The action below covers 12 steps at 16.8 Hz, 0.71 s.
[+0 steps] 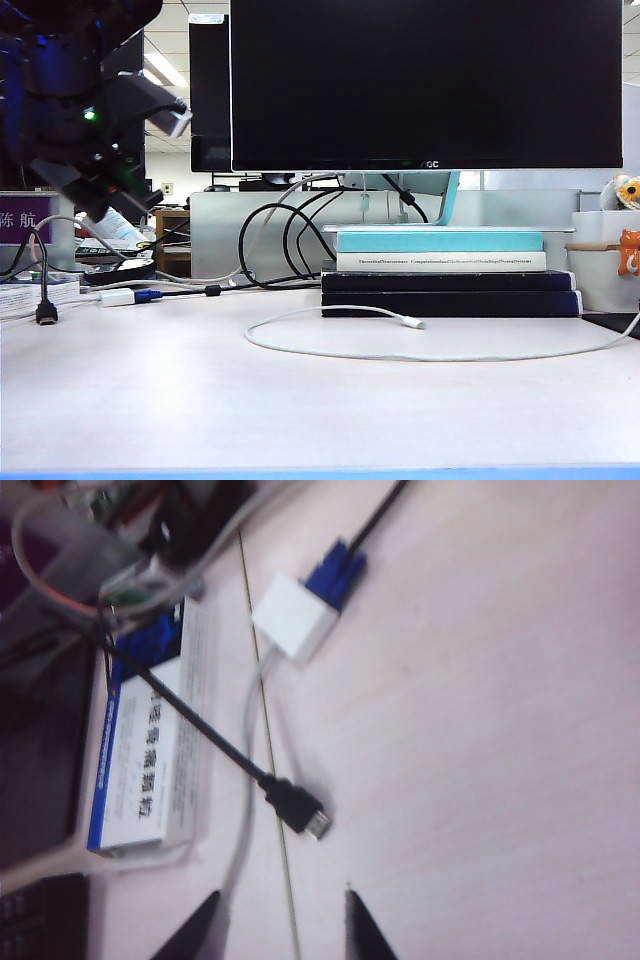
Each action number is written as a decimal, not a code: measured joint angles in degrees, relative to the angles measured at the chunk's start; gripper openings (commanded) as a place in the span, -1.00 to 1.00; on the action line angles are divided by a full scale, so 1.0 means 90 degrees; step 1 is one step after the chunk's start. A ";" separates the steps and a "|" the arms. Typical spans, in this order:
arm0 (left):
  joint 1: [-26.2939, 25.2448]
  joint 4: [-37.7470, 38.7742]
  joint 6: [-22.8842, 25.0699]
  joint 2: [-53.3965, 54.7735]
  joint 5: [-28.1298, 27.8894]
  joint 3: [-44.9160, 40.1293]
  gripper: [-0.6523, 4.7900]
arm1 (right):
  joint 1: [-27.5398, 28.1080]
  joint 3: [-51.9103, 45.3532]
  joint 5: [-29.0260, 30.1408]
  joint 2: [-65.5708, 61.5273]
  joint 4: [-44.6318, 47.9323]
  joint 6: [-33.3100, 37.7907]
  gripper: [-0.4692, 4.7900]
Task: Unfold the white charging cable into a straight cable.
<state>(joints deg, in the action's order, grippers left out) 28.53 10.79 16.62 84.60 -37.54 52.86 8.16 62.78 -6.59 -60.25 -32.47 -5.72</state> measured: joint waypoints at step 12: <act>0.0002 -0.0413 -0.0508 -0.1256 0.1173 0.0000 -0.17 | -0.0002 -0.1054 0.0457 0.0005 -0.1341 0.0274 -0.84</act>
<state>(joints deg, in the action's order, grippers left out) 28.56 7.07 12.05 73.30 -26.98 52.86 8.14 53.30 -2.48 -60.20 -44.53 -3.25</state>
